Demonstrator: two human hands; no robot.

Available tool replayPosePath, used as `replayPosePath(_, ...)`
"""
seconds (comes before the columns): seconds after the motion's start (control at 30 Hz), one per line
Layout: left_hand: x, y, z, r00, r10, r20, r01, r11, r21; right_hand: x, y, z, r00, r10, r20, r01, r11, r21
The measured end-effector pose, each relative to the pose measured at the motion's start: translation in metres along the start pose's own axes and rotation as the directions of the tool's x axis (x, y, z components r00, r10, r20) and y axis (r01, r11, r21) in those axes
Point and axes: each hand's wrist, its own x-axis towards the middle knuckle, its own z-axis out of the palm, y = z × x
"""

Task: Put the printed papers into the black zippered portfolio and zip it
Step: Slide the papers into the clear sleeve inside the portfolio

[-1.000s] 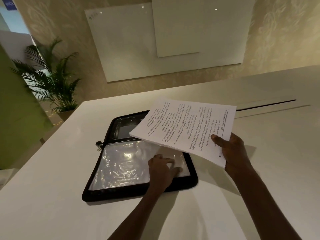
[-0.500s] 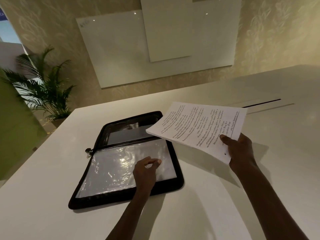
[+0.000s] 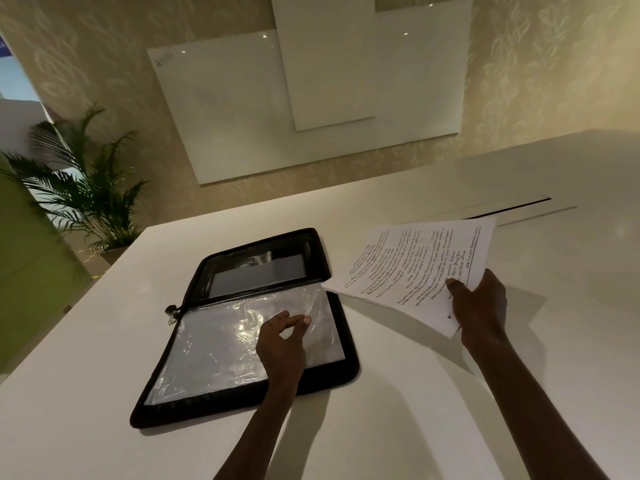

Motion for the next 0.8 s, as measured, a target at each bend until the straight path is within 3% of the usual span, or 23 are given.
replayPosePath(0.27,-0.001,-0.006,0.003,0.999,-0.009,0.046,0.006,0.998,0.061,-0.009,0.002,0.004,0.99,-0.022,0.141,0.03,0.998,-0.052)
replayPosePath(0.53,0.001,-0.012,0.005,0.98,0.099,0.173,-0.139,0.963,0.231,-0.004,0.002,0.003,0.932,0.013,0.361,0.018,0.996,-0.083)
replayPosePath(0.63,0.008,-0.004,0.015,0.972,0.062,0.225,-0.153,0.897,0.415,-0.003,0.001,0.004,0.917,0.025,0.399,0.011,0.996,-0.087)
replayPosePath(0.7,0.016,0.004,0.028,0.967,0.019,0.256,-0.174,0.782,0.598,-0.003,0.0,0.004,0.912,0.025,0.408,0.013,0.996,-0.09)
replayPosePath(0.8,0.03,0.017,0.044,0.951,-0.026,0.31,-0.206,0.691,0.693,-0.001,0.002,0.004,0.91,0.018,0.415,0.018,0.996,-0.083)
